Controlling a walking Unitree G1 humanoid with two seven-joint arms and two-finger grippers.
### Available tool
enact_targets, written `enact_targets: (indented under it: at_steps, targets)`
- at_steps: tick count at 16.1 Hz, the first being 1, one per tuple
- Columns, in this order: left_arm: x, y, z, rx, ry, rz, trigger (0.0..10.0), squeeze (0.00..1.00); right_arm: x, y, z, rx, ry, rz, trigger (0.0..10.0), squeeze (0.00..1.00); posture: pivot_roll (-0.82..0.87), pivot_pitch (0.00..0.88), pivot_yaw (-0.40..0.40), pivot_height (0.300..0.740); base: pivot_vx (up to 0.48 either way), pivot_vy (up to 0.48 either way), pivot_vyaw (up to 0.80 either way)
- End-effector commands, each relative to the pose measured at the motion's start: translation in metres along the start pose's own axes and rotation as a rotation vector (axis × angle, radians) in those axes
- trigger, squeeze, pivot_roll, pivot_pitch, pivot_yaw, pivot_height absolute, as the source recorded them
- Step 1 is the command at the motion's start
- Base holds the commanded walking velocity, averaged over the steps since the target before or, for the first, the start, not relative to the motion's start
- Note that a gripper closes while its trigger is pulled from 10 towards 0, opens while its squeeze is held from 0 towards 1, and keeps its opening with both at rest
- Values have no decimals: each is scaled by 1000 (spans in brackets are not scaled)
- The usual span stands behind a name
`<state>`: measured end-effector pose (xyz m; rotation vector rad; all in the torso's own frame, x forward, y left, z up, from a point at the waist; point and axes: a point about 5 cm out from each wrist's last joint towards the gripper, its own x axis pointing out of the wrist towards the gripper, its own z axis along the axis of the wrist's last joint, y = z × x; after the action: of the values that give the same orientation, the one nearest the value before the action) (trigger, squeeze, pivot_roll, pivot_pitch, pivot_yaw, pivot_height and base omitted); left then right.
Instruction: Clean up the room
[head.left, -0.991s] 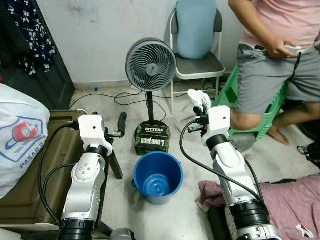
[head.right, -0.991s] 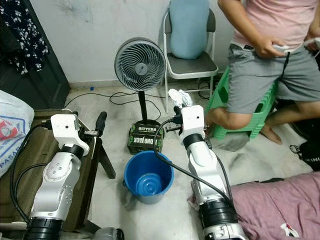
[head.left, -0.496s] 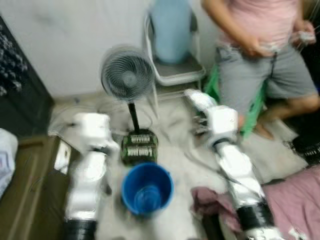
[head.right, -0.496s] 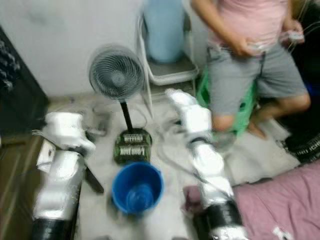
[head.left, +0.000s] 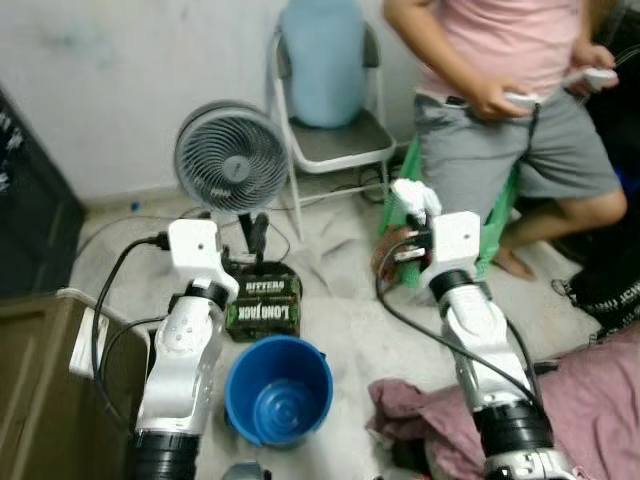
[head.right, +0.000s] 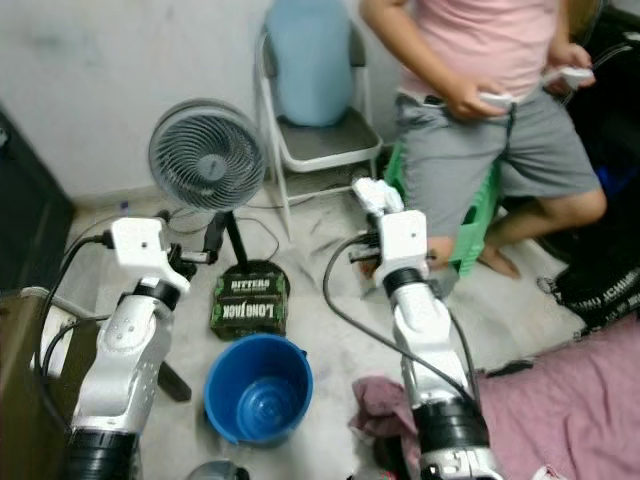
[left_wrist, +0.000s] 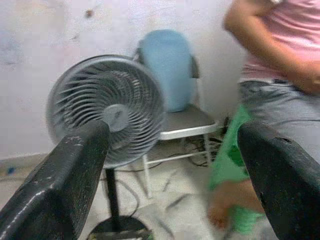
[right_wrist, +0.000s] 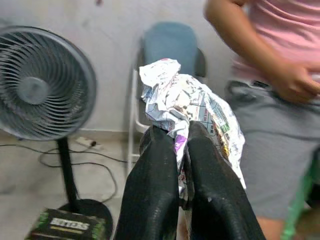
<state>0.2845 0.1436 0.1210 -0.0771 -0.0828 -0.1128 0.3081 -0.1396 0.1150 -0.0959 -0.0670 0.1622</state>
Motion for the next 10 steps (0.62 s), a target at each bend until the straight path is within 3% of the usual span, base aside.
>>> enact_targets:
  at_steps: [1,6,10]
  targets:
    - [-3,12,0,16,5,33,10000,0,5,13,8,10,-30,37,10000,0,-45,0,9,740,0,0,800]
    - [-2,12,0,32,6,29,10000,0,6,13,8,21,-27,32,10000,0,-43,0,10,740,0,0,577]
    - [-2,6,3,53,3,-29,10000,0,8,5,1,62,26,-45,10000,0,-44,0,10,740,0,0,0]
